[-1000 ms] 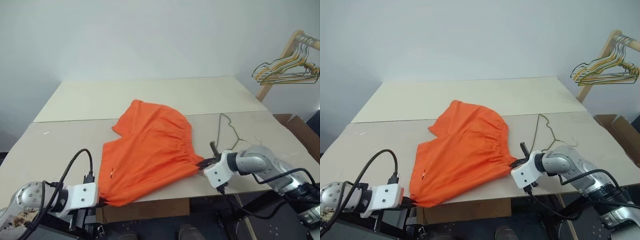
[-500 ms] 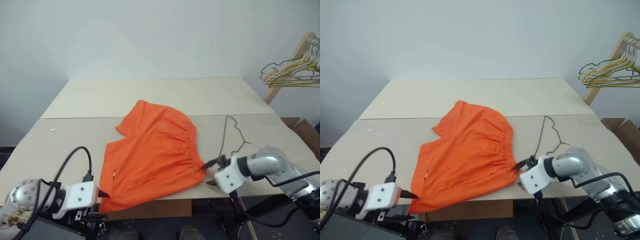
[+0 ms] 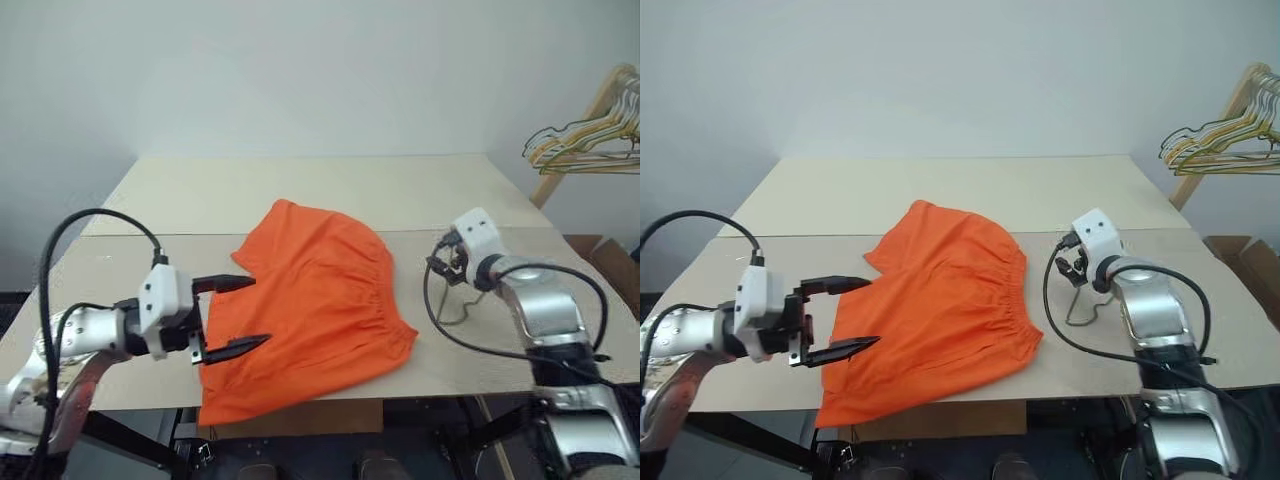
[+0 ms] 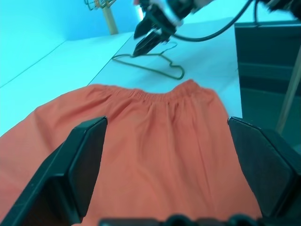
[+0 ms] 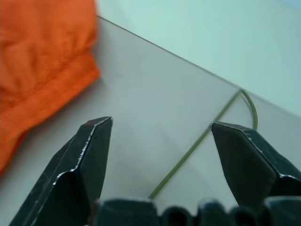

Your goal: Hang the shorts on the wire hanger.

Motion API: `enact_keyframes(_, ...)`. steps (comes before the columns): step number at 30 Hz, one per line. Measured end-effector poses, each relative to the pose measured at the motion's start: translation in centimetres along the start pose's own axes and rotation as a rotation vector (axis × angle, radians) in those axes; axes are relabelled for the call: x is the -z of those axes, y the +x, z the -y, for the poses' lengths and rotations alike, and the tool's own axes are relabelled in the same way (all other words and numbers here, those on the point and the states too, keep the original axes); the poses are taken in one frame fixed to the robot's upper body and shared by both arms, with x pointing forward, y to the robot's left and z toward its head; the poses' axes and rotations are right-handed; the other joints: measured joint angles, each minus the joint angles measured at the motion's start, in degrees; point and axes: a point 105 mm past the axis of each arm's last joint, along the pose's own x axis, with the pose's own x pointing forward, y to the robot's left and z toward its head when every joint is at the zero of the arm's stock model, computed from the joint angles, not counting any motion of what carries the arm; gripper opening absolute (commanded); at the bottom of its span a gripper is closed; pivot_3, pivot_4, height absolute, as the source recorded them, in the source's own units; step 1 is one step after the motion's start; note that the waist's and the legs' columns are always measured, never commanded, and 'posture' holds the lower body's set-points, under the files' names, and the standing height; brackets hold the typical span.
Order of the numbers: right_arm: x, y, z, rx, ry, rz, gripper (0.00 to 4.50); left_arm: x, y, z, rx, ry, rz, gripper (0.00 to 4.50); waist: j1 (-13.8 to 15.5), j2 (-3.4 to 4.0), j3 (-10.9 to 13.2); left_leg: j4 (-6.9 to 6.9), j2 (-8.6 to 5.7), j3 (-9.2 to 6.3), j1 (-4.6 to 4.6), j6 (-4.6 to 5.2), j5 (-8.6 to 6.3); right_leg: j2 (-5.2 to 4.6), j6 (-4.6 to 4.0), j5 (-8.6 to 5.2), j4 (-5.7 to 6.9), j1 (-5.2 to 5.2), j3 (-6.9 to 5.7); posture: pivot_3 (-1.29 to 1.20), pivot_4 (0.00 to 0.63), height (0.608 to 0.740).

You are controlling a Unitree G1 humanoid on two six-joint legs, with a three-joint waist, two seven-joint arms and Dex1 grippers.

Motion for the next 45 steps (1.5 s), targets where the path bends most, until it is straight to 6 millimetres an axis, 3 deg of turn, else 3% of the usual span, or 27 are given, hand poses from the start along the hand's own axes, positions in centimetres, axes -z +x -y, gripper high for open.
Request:
enact_keyframes(9, 2.6, 2.7, -0.5, 0.145, 0.233, -0.141, 3.88, -0.6, 2.1, -0.3, 0.052, 0.009, 0.057, 4.43, -3.5, 0.03, 0.0, 0.0, -0.09, -0.11, -0.05, 0.0, 0.0, -0.06, 0.13, 0.06, -0.07, 0.04, -0.01, -0.08, 0.0, 0.74)
enact_keyframes(18, 4.1, 3.4, -3.2, 0.049, 0.279, -0.207, 3.88, -0.6, 2.5, -0.3, 0.065, 0.019, 0.052, 4.43, -6.0, 0.13, 0.0, -0.02, -0.09, -0.46, -0.14, 0.04, -0.02, -0.05, 0.15, 0.05, -0.11, 0.03, -0.05, -0.07, 0.0, 0.74)
enact_keyframes(21, 4.6, 3.5, -4.2, 0.009, 0.283, -0.225, 3.27, -0.3, 2.5, -0.3, 0.06, 0.021, 0.034, 4.5, -6.0, 0.14, 0.0, -0.02, -0.09, -0.54, -0.13, 0.04, -0.03, -0.05, 0.15, 0.05, -0.11, 0.03, -0.07, -0.06, 0.0, 0.74)
enact_keyframes(30, 4.7, 3.6, -4.5, -0.022, 0.294, -0.247, 0.17, 0.1, 2.5, -0.1, 0.058, 0.019, 0.016, 4.5, -6.0, 0.12, -0.1, -0.02, -0.06, -0.56, -0.04, 0.04, -0.03, 0.0, 0.15, 0.05, -0.11, 0.12, -0.11, -0.06, 0.0, 0.74)
enact_keyframes(42, 4.6, 3.7, -4.6, -0.024, 0.279, -0.237, 0.04, 0.2, 2.7, -0.2, 0.041, 0.036, 0.017, 4.5, -5.9, 0.06, -0.3, -0.03, -0.06, -0.55, -0.02, 0.04, -0.03, 0.0, 0.15, 0.04, -0.13, 0.17, -0.12, -0.05, 0.0, 0.74)
enact_keyframes(45, 4.6, 3.3, -4.5, -0.013, 0.246, -0.188, 0.04, -0.4, 3.5, -1.1, -0.033, -0.006, 0.086, 4.5, -5.6, 0.14, -0.2, -0.03, -0.1, -0.59, -0.1, 0.04, -0.03, -0.05, 0.17, 0.04, -0.13, 0.13, -0.12, -0.05, 0.0, 0.74)
